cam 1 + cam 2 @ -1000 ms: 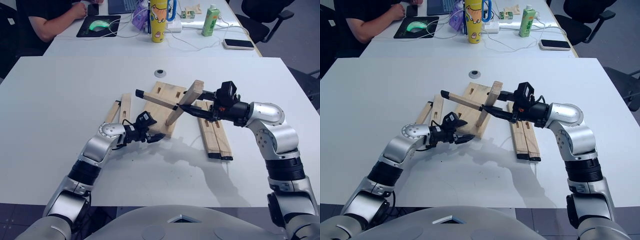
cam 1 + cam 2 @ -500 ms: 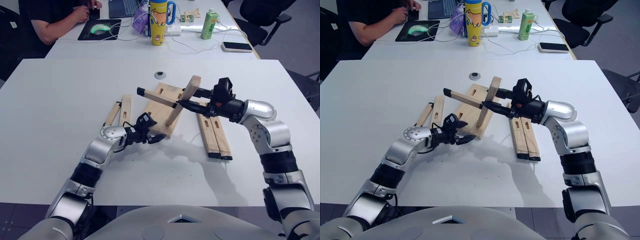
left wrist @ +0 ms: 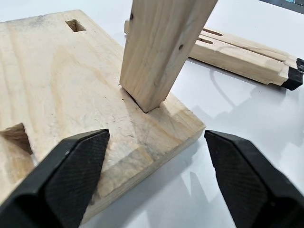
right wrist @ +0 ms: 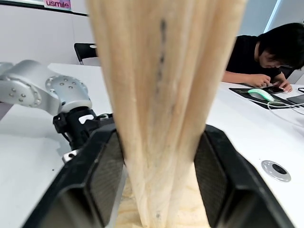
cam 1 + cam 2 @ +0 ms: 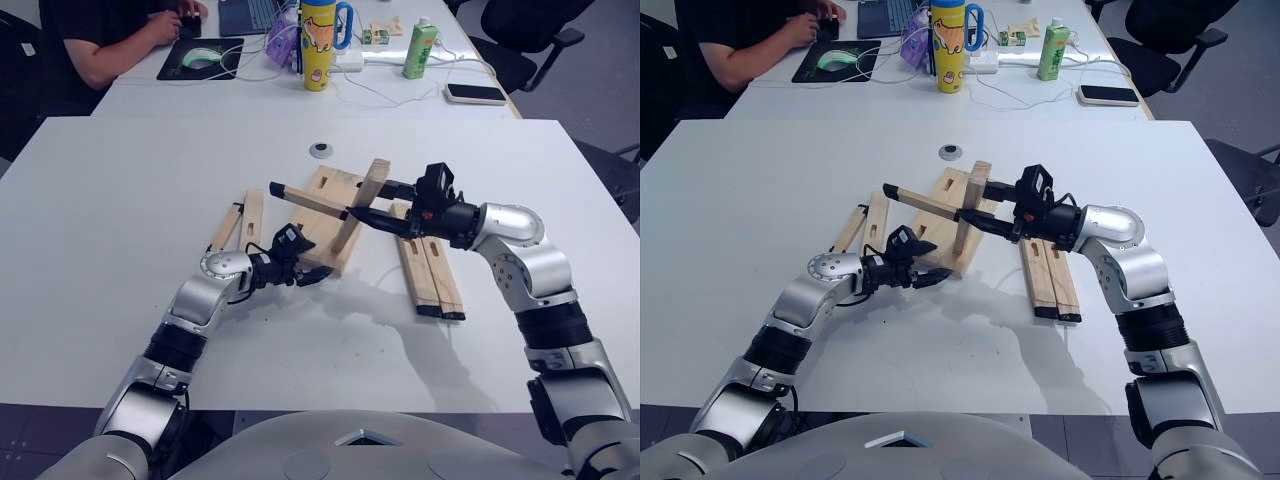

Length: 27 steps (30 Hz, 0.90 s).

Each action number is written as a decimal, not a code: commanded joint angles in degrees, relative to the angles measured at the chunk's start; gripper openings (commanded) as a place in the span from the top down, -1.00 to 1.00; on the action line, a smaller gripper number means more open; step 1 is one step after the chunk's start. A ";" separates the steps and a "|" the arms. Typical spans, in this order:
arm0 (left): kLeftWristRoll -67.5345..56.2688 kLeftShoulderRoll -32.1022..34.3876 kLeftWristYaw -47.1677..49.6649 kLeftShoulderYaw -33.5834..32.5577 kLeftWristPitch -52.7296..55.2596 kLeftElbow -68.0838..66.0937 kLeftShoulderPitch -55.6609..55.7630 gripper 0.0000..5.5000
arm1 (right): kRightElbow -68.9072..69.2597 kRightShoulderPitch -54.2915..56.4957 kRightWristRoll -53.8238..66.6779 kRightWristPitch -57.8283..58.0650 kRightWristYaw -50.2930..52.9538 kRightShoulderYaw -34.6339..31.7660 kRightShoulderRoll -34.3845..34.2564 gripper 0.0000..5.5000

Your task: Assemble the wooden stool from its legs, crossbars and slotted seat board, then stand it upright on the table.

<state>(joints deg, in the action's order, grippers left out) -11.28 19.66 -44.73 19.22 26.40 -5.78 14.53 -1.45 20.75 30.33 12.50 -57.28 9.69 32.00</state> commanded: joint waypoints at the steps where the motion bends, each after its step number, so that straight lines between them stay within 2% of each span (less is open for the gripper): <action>1: 2.82 1.10 0.95 2.50 5.33 -7.03 -4.15 -0.35 | -8.14 -5.12 -9.75 6.36 1.16 7.87 1.34 0.25; 5: 2.85 0.88 1.14 2.46 5.11 -7.49 -3.84 -0.35 | -5.57 -8.19 -9.63 4.42 -2.01 10.03 2.95 0.25; 8: 2.83 0.78 1.28 2.22 4.84 -7.85 -3.82 -0.35 | -6.52 -8.33 -8.20 3.14 -1.60 8.81 2.21 0.25; 16: 2.85 0.64 1.18 1.97 3.90 -9.04 -3.46 -0.35 | -7.80 -4.27 -0.58 1.16 1.28 0.07 -3.38 0.25; 17: 2.86 0.76 1.08 2.02 3.80 -9.13 -3.52 -0.35 | -6.85 -4.45 0.51 1.70 0.65 -0.45 -3.62 0.12; 27: 3.49 0.86 1.08 1.61 2.38 -12.10 -2.79 -0.35 | -4.80 -5.77 -0.44 3.40 -0.84 -2.00 -4.57 -0.42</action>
<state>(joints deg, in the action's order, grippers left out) -11.28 18.83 -45.14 18.87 23.30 -9.83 16.28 -7.16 15.11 30.28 15.18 -57.55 8.68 27.51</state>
